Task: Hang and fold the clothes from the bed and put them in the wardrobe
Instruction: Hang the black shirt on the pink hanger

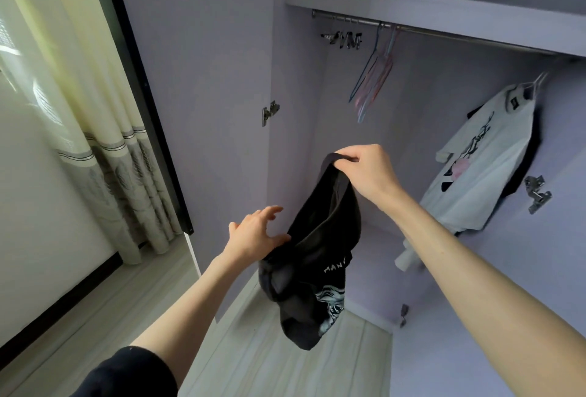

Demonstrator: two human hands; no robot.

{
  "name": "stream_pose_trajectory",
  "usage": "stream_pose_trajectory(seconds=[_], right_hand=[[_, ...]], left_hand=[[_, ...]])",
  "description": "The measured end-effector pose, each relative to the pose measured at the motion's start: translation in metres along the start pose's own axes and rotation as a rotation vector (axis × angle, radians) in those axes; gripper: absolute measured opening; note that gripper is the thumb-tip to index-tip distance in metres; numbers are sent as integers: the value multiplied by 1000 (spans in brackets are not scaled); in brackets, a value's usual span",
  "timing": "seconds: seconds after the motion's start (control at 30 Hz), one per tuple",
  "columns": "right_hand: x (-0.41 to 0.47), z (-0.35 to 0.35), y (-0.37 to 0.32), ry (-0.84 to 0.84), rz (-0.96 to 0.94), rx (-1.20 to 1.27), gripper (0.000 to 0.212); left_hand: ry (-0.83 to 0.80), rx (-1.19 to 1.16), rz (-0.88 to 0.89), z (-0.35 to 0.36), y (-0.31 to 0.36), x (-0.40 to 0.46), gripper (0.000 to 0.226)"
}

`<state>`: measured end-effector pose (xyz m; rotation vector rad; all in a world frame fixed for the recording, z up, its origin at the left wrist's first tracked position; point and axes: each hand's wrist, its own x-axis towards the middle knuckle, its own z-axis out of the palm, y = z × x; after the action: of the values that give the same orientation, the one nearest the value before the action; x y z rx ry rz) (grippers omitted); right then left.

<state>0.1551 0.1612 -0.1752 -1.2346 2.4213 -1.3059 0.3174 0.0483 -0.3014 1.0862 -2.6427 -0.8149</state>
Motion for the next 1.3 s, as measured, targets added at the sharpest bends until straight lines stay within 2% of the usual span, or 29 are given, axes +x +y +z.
stream_pose_trajectory(seconds=[0.13,0.27,0.37,0.5,0.6,0.7,0.83,0.93,1.03,1.1,1.17,1.27,1.3], right_hand=[[5,-15,-5,72,-1,31,19],[7,-32,9,137,49,-9,20],[7,-41,26,153,103,-108,17],[4,-44,41,136,166,-295,16],[3,-45,46,155,185,-389,17],[5,-52,46,189,178,-513,17],[3,-60,50,148,113,-814,19],[-1,-66,59,55,108,-1000,24],[-6,-68,67,29,157,-1025,24],[-9,-68,72,37,252,-973,14],[-12,-71,76,66,384,-838,4],[-13,-72,76,105,502,-542,18],[-13,-68,71,129,502,-403,23]], left_hand=[[15,103,-38,3,2,2,17],[135,143,-53,-1,-2,1,15],[240,21,-108,-11,-3,6,5],[252,-94,-165,-25,-2,16,10],[137,-144,-212,-32,-1,22,15],[55,-5,-231,-38,-6,23,20],[131,98,-266,-44,-11,22,19],[232,-74,-358,-52,-2,22,19],[262,-334,-416,-55,8,21,21],[219,-414,-400,-56,11,18,27],[104,-387,-339,-59,11,13,32],[-208,-250,-190,-59,10,8,13],[-283,-160,-154,-56,13,9,14]])
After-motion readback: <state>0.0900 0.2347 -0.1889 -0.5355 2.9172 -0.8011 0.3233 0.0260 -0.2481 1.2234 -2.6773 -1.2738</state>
